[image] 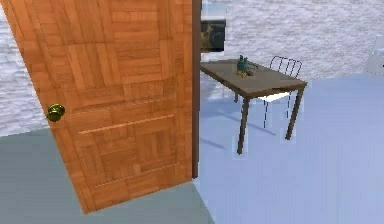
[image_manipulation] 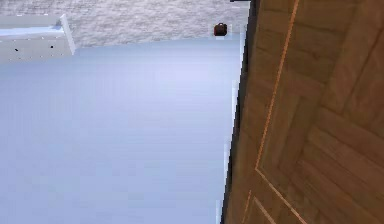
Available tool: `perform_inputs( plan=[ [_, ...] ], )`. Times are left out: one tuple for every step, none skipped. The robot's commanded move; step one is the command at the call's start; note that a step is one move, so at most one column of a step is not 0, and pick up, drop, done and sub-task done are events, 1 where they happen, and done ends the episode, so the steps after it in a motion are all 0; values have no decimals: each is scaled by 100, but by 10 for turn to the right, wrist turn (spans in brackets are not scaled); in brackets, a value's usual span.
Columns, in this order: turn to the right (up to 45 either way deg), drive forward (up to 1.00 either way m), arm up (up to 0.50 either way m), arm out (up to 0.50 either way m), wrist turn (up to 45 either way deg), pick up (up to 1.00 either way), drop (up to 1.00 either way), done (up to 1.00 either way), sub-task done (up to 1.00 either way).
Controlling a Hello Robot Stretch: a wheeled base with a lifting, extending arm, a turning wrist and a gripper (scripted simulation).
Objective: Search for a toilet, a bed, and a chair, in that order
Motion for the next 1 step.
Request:
perform_inputs(
  plan=[
    [0,20,0,0,0,0,0,0,0]
  ],
)
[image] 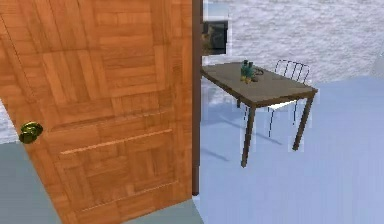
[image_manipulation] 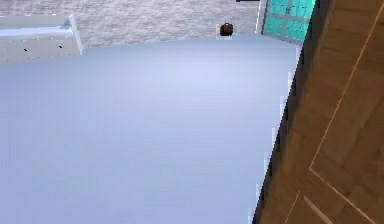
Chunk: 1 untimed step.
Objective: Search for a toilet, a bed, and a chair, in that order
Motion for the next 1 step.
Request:
perform_inputs(
  plan=[
    [-450,0,0,0,0,0,0,0,0]
  ],
)
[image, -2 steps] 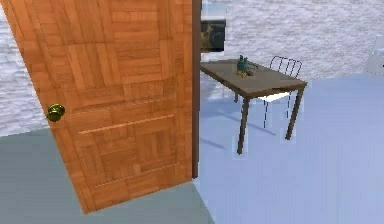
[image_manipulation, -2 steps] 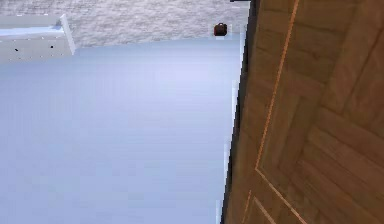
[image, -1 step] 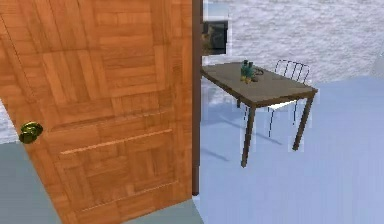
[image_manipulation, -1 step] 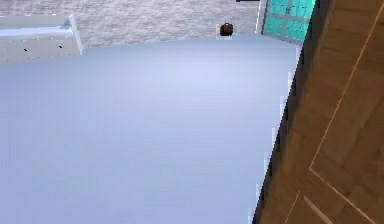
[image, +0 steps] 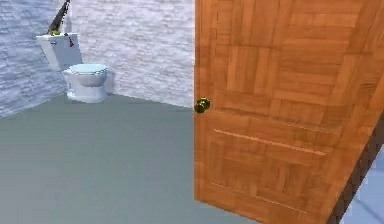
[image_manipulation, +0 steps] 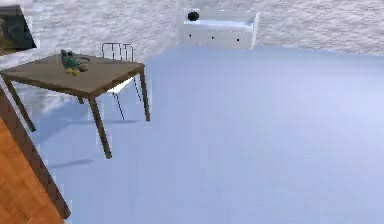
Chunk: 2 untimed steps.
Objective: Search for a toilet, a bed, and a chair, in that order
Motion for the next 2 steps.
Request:
perform_inputs(
  plan=[
    [-270,0,0,0,0,0,0,0,0],
    [0,85,0,0,0,0,0,0,0]
  ],
)
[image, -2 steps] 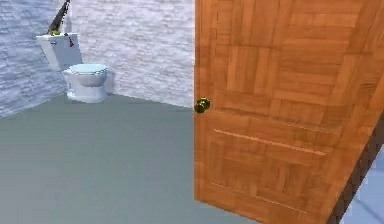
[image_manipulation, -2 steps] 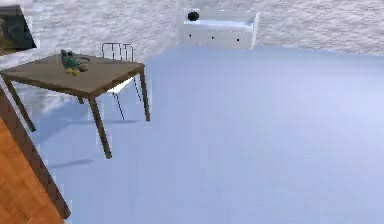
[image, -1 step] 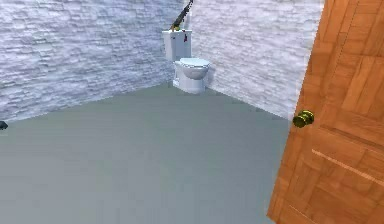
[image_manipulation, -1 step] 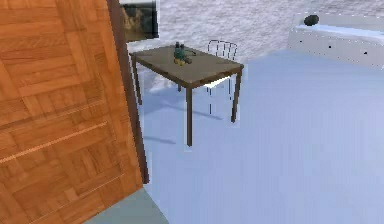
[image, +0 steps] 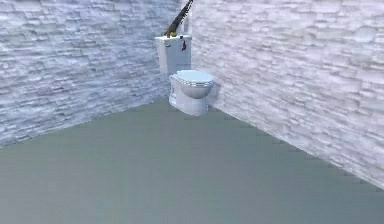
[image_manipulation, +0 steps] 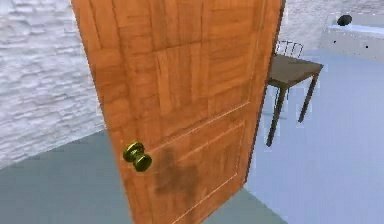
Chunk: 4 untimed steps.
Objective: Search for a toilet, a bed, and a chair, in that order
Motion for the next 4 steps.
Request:
perform_inputs(
  plan=[
    [120,0,0,0,0,0,0,0,0],
    [0,100,0,0,0,0,0,0,0],
    [30,0,0,0,0,0,0,0,0],
    [0,80,0,0,0,0,0,0,0]
  ],
)
